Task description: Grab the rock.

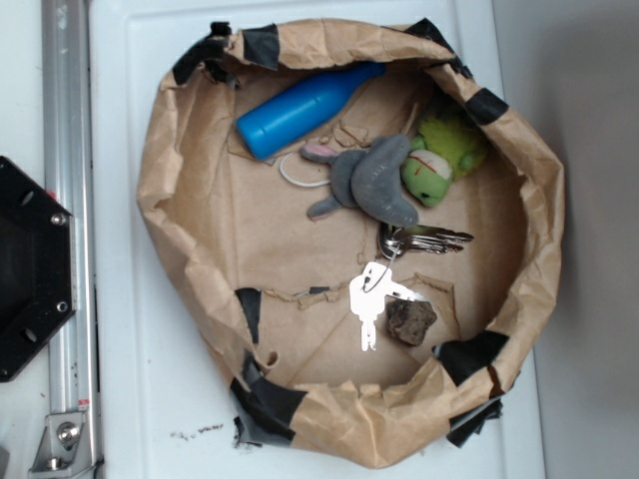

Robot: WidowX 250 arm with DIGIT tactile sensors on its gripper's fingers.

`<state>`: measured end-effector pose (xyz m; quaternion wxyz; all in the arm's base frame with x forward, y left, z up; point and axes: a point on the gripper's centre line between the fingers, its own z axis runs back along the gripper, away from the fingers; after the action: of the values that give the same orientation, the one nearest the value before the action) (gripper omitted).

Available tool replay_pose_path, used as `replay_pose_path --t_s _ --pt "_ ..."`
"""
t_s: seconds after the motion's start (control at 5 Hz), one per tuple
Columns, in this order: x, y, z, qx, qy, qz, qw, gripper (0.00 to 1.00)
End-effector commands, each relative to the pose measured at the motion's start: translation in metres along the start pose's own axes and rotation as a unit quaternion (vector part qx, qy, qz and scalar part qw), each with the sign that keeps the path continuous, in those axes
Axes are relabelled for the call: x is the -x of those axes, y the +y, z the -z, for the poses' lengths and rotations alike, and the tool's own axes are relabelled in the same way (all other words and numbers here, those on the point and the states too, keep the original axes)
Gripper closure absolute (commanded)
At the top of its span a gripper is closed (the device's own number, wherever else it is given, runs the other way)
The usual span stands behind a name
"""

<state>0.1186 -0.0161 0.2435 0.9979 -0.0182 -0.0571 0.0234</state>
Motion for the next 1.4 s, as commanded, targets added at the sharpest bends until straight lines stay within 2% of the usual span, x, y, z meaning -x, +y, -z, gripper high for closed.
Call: replay_pose_path --t_s 0.0,0.2,0.4,0.8,1.0,1.2 --pt "0.0 0.0 0.0 0.0 0.0 0.0 1.0 0.0" --pt "-0.048 0.014 0.03 0.052 -0.028 0.075 0.995 0.0" --pt "-0.076 0.014 0.046 0.061 -0.067 0.134 0.987 0.0" --pt "-0.125 0.015 0.081 0.021 -0.054 0.202 0.978 0.0" --pt "-0.143 0.005 0.104 0.015 -0.061 0.237 0.969 0.0" --pt "-0.15 -0.007 0.124 0.011 -0.092 0.313 0.945 0.0"
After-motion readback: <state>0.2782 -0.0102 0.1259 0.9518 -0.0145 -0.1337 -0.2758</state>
